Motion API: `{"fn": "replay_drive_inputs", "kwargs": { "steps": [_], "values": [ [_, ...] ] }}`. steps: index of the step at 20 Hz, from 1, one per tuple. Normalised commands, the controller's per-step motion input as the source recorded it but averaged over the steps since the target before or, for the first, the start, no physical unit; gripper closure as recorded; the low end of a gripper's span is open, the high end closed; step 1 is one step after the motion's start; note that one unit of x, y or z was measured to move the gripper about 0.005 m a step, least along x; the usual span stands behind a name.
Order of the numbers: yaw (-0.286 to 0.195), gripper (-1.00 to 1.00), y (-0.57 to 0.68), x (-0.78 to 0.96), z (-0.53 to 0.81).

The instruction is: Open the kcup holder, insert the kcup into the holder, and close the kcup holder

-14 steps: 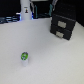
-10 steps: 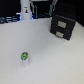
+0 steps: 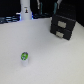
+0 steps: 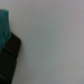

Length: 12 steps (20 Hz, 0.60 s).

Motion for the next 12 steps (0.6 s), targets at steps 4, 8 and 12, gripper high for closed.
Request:
{"fn": "replay_drive_inputs", "kwargs": {
  "steps": [4,8,12],
  "values": [
    [-0.185,-1.00,0.62,-0.40,0.00],
    [-0.185,-1.00,0.61,-0.41,-0.03],
    [-0.177,-1.00,0.62,-0.42,-0.05]
  ]
}}
